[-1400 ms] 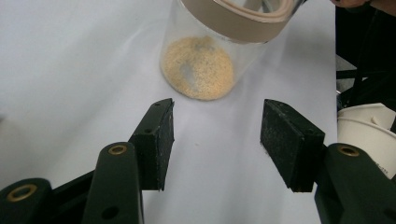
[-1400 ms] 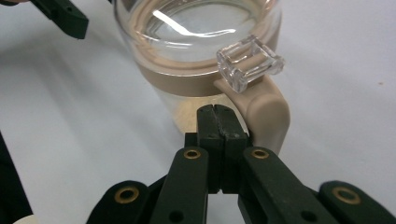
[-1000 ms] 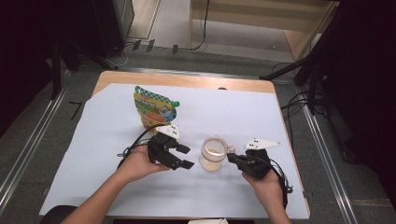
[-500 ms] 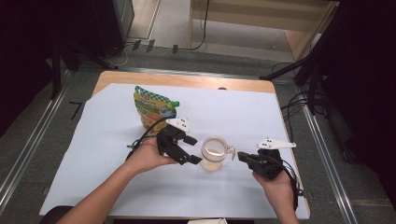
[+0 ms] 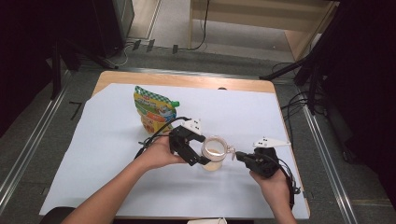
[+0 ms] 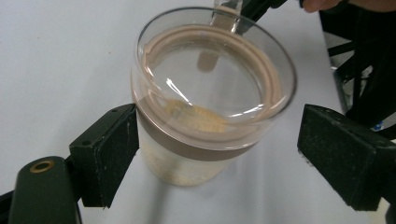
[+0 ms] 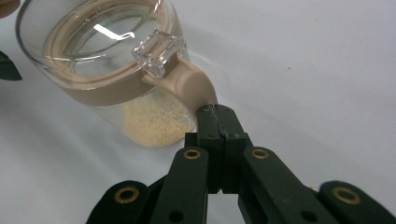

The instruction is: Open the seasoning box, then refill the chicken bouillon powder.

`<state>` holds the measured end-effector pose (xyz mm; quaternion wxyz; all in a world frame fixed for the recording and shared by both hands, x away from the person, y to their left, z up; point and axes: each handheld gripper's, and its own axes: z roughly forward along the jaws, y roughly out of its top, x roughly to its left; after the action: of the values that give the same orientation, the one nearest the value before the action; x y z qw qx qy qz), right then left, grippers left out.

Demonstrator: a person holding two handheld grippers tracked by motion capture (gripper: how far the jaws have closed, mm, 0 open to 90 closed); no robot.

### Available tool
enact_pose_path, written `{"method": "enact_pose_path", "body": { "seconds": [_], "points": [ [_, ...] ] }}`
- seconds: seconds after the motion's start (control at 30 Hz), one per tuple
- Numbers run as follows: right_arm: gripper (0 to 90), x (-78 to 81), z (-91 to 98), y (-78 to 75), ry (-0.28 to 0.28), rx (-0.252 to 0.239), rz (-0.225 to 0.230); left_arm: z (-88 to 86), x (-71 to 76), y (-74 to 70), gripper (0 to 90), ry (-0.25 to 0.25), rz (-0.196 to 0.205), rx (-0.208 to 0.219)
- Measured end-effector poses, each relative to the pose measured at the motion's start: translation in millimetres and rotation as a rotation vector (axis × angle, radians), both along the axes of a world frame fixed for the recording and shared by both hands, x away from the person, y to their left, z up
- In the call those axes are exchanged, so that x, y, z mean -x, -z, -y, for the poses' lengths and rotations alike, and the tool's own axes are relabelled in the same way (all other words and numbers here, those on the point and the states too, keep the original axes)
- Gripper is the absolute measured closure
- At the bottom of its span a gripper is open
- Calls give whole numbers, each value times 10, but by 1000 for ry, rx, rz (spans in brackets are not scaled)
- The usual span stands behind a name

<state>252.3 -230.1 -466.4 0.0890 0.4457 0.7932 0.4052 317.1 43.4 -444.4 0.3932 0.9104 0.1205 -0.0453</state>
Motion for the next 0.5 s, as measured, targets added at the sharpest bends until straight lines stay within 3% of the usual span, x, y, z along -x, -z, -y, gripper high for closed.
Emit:
{"method": "enact_pose_path", "body": {
  "seconds": [0.2,0.37,0.5],
  "points": [
    [900,-21,-7,14,10,7,0,67,-27,64,140,-7,4,-13],
    [900,-34,-12,17,14,10,-4,106,-16,85,122,-1,37,-8],
    [900,-44,-16,17,16,8,-5,92,-17,42,127,-10,37,30]
  ]
}}
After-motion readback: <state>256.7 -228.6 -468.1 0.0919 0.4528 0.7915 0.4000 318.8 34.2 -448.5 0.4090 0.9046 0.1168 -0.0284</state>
